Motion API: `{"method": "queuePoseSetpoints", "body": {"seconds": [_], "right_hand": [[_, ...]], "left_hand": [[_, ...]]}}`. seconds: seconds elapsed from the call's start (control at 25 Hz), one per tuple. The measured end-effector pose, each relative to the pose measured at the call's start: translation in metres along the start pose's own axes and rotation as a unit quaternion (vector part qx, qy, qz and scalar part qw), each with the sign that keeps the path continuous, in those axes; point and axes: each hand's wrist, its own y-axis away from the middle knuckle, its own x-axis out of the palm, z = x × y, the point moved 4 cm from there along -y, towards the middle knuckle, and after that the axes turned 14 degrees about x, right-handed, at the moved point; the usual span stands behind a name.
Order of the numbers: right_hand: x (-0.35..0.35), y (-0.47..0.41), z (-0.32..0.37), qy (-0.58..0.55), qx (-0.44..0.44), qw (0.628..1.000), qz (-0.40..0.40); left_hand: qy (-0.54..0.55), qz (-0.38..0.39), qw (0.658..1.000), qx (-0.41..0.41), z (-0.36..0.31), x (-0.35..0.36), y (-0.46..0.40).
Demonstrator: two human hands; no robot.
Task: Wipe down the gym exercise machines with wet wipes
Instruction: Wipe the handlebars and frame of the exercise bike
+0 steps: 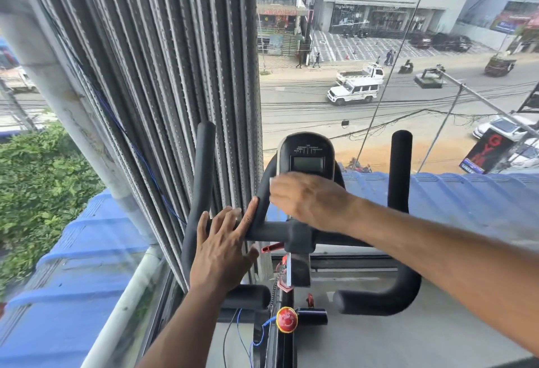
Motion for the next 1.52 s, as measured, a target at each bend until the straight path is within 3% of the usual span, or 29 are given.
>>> {"method": "queuePoseSetpoints", "body": {"seconds": [0.08, 0.2, 0.28, 0.36, 0.56, 0.72, 0.88, 1.04, 1.2, 1.28, 1.52], "right_hand": [[0.002, 0.015, -0.004, -0.007, -0.011, 0.998, 0.053], [-0.037, -0.023, -0.029, 0.045, 0.015, 0.999, 0.006], [-0.056, -0.055, -0.045, 0.033, 0.078, 0.996, 0.026], [-0.049, -0.051, -0.040, 0.041, 0.081, 0.996, 0.010], [-0.018, 0.039, 0.001, 0.130, -0.079, 0.988, 0.005], [-0.008, 0.061, -0.007, 0.127, -0.071, 0.989, -0.029], [-0.035, 0.053, -0.037, 0.050, 0.033, 0.995, -0.082], [-0.024, 0.068, -0.029, -0.076, 0.192, 0.969, -0.138], [0.002, 0.090, -0.013, -0.246, 0.412, 0.846, -0.231], [0.001, 0.075, -0.014, -0.268, 0.448, 0.816, -0.248], [-0.027, 0.064, -0.050, -0.268, 0.457, 0.798, -0.287]], "left_hand": [[-0.006, -0.001, 1.000, 0.002, 0.001, 0.000, 0.000], [-0.004, 0.004, 1.000, -0.003, 0.000, 0.000, -0.001], [0.000, 0.006, 1.000, -0.004, 0.000, -0.001, 0.000], [0.002, 0.002, 1.000, -0.003, 0.000, -0.002, 0.001], [-0.003, 0.001, 1.000, 0.005, 0.000, -0.001, -0.001], [-0.003, 0.001, 1.000, 0.001, 0.000, -0.001, 0.000], [0.003, 0.000, 1.000, -0.001, 0.000, -0.001, -0.001], [0.005, 0.004, 1.000, -0.003, -0.001, -0.002, 0.000], [-0.003, 0.005, 1.000, -0.003, 0.000, -0.002, -0.003], [-0.005, 0.006, 1.000, -0.002, -0.001, -0.002, -0.002], [-0.009, 0.012, 1.000, -0.011, -0.001, -0.001, -0.002]]}}
